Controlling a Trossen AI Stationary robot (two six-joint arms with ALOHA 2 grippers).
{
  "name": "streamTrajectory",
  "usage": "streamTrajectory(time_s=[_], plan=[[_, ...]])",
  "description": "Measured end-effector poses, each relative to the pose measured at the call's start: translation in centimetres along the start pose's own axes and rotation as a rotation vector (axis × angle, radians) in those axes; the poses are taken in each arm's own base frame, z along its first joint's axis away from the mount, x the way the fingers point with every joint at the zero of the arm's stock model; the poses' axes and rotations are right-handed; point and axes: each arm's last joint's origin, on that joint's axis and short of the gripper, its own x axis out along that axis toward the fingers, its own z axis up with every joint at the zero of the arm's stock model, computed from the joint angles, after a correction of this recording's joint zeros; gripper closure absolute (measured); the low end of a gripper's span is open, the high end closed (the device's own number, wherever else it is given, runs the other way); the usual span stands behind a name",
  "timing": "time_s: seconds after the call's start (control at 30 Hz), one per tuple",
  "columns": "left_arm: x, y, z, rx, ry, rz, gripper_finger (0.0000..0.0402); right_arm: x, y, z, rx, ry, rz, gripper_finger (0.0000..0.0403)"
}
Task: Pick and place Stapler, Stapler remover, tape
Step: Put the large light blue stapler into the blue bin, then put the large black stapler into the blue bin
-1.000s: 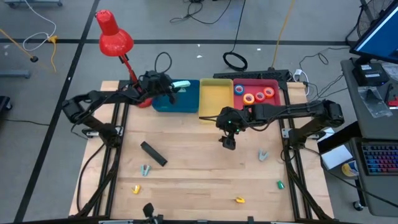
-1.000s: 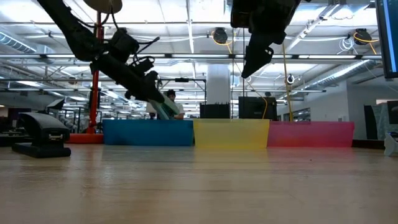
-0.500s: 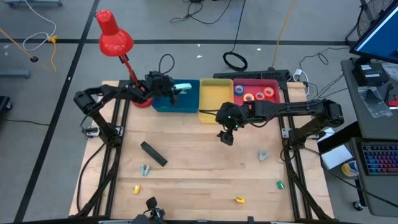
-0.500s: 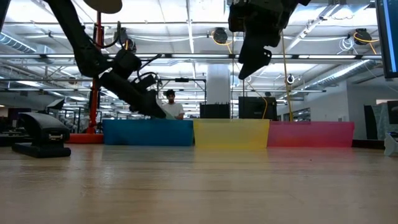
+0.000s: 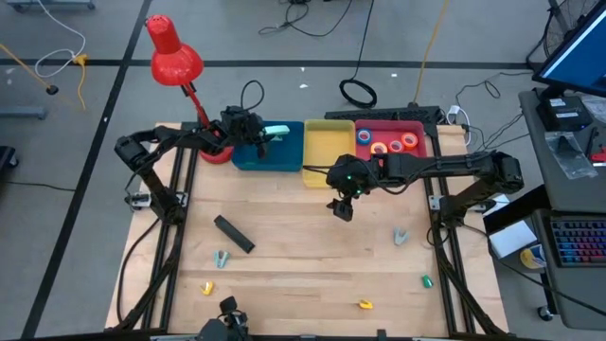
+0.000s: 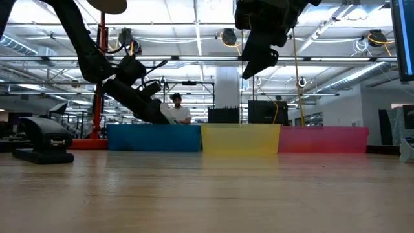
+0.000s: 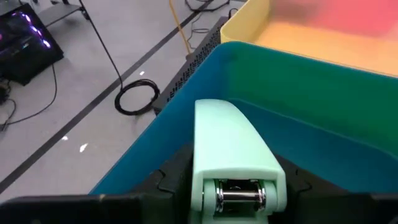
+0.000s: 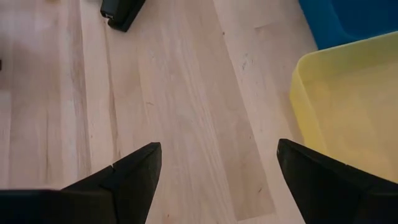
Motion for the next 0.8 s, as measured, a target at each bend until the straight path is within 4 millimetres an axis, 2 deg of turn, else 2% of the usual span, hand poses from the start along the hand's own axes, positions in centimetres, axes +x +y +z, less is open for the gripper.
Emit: streamTrajectory(time_s=[0.1,0.23,0.33,0.57,0.8], plan=[[0.0,0.1,0.2,0.0,-0.002,0.004,0.0261,0.0,0.0,0.0,0.0,0.0,0.0,0.0094],[0.1,0.2,-0.4,-0.003,0.057,0.043,0.0198,0.0,0.0,0.0,0.0,0.0,0.0,0.0094],[0.0,0.2,-0.6,0.017,0.092,0.076,0.0172,0.0,0.0,0.0,0.001,0.0,0.0,0.0094],[-0.2,0.4,-0.6,0.025,0.118,0.145,0.0163,0.0,0.0,0.0,0.008,0.0,0.001,0.0094],[-2.9,0.4,2.5,0.021,0.002,0.21,0.0161,0.0,0.0,0.0,0.019,0.0,0.001,0.0094]])
